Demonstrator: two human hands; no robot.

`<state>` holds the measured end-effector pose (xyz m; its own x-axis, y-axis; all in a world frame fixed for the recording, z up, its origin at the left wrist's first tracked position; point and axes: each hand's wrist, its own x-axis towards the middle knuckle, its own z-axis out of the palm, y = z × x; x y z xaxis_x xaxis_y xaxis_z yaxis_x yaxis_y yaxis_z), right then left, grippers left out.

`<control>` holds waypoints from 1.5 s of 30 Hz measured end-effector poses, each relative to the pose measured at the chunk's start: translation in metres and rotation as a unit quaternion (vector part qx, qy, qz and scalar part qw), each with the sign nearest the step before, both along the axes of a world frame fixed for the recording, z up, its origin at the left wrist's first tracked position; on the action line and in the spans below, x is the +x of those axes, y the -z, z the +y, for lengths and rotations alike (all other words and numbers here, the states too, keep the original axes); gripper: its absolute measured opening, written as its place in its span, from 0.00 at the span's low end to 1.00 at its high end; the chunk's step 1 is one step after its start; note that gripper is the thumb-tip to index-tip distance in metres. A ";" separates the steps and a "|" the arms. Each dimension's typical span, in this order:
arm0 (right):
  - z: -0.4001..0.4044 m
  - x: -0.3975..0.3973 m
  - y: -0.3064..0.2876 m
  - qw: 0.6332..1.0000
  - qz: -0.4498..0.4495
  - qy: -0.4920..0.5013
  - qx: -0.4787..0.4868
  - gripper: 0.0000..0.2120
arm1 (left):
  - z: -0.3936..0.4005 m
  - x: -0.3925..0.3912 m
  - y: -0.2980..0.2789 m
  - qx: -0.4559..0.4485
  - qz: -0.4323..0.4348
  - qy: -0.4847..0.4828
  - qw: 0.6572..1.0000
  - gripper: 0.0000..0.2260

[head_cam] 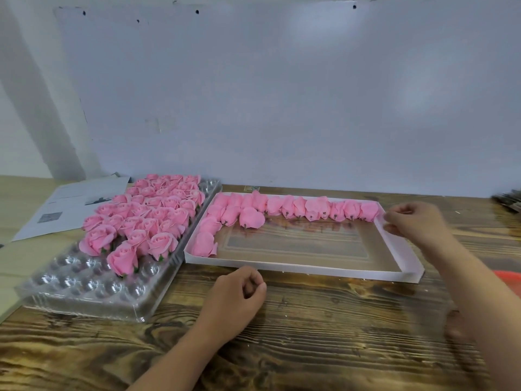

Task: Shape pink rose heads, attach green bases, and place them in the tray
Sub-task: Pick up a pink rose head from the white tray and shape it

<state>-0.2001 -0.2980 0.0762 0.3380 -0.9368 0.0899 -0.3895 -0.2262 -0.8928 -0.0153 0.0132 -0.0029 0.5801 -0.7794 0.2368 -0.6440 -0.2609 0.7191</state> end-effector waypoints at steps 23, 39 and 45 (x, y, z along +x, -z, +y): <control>-0.045 0.089 0.044 0.978 0.169 0.113 -0.043 0.07 | -0.002 0.001 -0.002 0.045 0.010 0.001 0.999 0.05; -0.063 0.094 0.055 0.969 0.206 0.095 -0.095 0.13 | -0.003 0.001 0.001 0.043 0.009 -0.013 0.999 0.05; -0.067 0.097 0.059 0.962 0.229 0.088 -0.124 0.12 | -0.004 0.001 0.002 0.052 0.000 -0.015 0.999 0.07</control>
<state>-0.1026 -0.3647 0.0175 0.2331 -0.9521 0.1978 -0.7804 -0.3045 -0.5461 -0.0144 0.0095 -0.0050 0.6032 -0.7822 0.1558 -0.6349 -0.3527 0.6874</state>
